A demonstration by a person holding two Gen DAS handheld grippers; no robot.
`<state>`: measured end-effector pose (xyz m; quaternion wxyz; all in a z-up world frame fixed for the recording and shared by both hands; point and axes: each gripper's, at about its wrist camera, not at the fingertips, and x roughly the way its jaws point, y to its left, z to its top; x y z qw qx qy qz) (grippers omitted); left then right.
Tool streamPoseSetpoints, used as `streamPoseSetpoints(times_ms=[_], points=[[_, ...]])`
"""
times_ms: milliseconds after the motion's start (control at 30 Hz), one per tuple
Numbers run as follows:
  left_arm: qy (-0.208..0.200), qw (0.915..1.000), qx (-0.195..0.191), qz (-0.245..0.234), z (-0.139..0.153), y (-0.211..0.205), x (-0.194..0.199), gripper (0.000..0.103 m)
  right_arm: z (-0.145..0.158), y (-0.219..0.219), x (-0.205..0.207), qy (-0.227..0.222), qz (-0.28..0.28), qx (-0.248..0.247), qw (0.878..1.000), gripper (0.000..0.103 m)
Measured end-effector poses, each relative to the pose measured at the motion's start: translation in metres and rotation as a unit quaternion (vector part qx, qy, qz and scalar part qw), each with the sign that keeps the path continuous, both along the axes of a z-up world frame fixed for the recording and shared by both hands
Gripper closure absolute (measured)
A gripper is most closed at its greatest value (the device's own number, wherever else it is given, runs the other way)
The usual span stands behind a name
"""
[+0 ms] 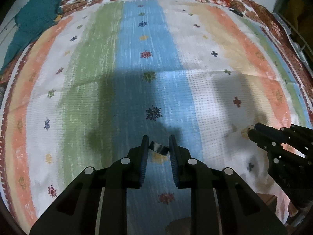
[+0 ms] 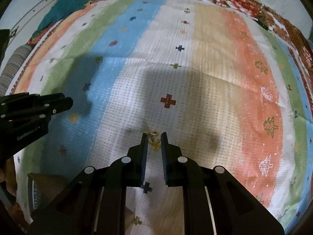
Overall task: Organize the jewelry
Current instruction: 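Grasp the silver ring with the left tool while the right tool grasps the gold charm, then carry the silver ring with the left tool while the right tool carries the gold charm over the tin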
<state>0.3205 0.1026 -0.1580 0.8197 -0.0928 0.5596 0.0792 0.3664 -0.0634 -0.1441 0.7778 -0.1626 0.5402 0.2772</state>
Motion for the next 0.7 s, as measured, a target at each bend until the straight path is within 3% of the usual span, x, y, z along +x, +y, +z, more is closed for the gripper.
streamPoseSetpoints(times_ms=[700], points=[[-0.064,0.9979,0.000,-0.014,0.060,-0.023,-0.033,0.083,0.046,-0.016,-0.034,-0.037,-0.003,0.044,0.998,0.088]])
